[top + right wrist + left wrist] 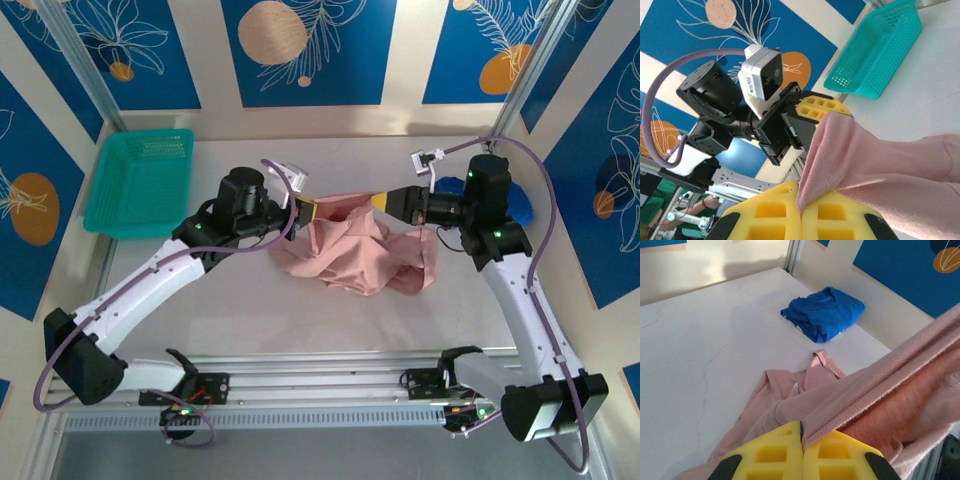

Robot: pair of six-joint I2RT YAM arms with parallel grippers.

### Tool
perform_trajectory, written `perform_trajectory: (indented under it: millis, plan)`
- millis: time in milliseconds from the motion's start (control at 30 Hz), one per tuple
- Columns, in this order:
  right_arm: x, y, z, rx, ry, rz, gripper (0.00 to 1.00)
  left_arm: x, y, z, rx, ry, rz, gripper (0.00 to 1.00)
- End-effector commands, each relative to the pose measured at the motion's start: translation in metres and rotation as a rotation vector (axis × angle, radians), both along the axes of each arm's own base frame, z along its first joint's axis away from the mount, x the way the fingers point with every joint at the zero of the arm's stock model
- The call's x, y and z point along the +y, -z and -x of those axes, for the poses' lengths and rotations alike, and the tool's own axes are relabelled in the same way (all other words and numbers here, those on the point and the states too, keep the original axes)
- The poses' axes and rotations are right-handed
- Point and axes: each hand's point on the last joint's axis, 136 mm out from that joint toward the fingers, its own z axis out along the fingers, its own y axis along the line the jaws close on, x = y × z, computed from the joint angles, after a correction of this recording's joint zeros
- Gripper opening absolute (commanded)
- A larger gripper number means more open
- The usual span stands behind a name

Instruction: Fold the inside-out t-shirt

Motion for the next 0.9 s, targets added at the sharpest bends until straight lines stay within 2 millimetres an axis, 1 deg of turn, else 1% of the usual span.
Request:
perform_trajectory:
  millis: [0, 67, 167, 267, 333, 400, 500, 567, 633, 667, 700, 767, 800, 833, 867]
  plan:
    - [-0.019, -0.018, 0.004, -0.054, 0.068, -0.007, 0.0, 0.047, 0.046, -0.019, 0.099, -0.19, -0.136, 0.0]
    - [-0.025, -0.011, -0.001, -0.036, 0.119, 0.021, 0.0, 0.051, 0.045, -0.02, 0.113, -0.191, -0.111, 0.0]
    - [-0.031, -0.001, -0.008, -0.016, 0.189, 0.071, 0.0, 0.047, 0.038, -0.014, 0.143, -0.135, -0.033, 0.0]
    - [-0.039, 0.011, -0.016, -0.025, 0.3, 0.195, 0.0, 0.038, 0.025, -0.004, 0.186, -0.02, 0.09, 0.0]
    - [-0.043, 0.019, -0.02, -0.051, 0.37, 0.291, 0.0, 0.027, 0.015, 0.007, 0.207, 0.08, 0.154, 0.0]
    - [-0.037, 0.026, -0.023, -0.074, 0.384, 0.35, 0.0, 0.016, 0.005, 0.018, 0.225, 0.169, 0.222, 0.0]
    - [-0.017, 0.041, -0.025, -0.097, 0.35, 0.426, 0.0, 0.001, -0.013, 0.031, 0.222, 0.261, 0.291, 0.0]
    - [-0.007, 0.054, -0.029, -0.085, 0.322, 0.464, 0.0, -0.003, -0.02, 0.034, 0.213, 0.274, 0.307, 0.0]
    - [-0.005, 0.063, -0.033, -0.065, 0.311, 0.483, 0.0, -0.002, -0.023, 0.033, 0.208, 0.259, 0.306, 0.0]
    - [-0.004, 0.065, -0.034, -0.065, 0.309, 0.489, 0.0, 0.001, -0.021, 0.028, 0.203, 0.224, 0.288, 0.0]
    - [-0.005, 0.067, -0.035, -0.066, 0.31, 0.496, 0.0, 0.008, -0.013, 0.021, 0.202, 0.152, 0.244, 0.0]
    - [-0.007, 0.068, -0.034, -0.076, 0.312, 0.516, 0.0, 0.03, 0.007, 0.001, 0.195, -0.029, 0.126, 0.0]
    - [-0.007, 0.067, -0.032, -0.086, 0.306, 0.519, 0.0, 0.044, 0.02, -0.007, 0.192, -0.115, 0.06, 0.0]
    - [-0.005, 0.066, -0.029, -0.099, 0.286, 0.512, 0.0, 0.052, 0.03, -0.011, 0.189, -0.159, 0.012, 0.0]
    - [-0.002, 0.064, -0.025, -0.11, 0.258, 0.497, 0.0, 0.056, 0.037, -0.011, 0.19, -0.173, -0.014, 0.0]
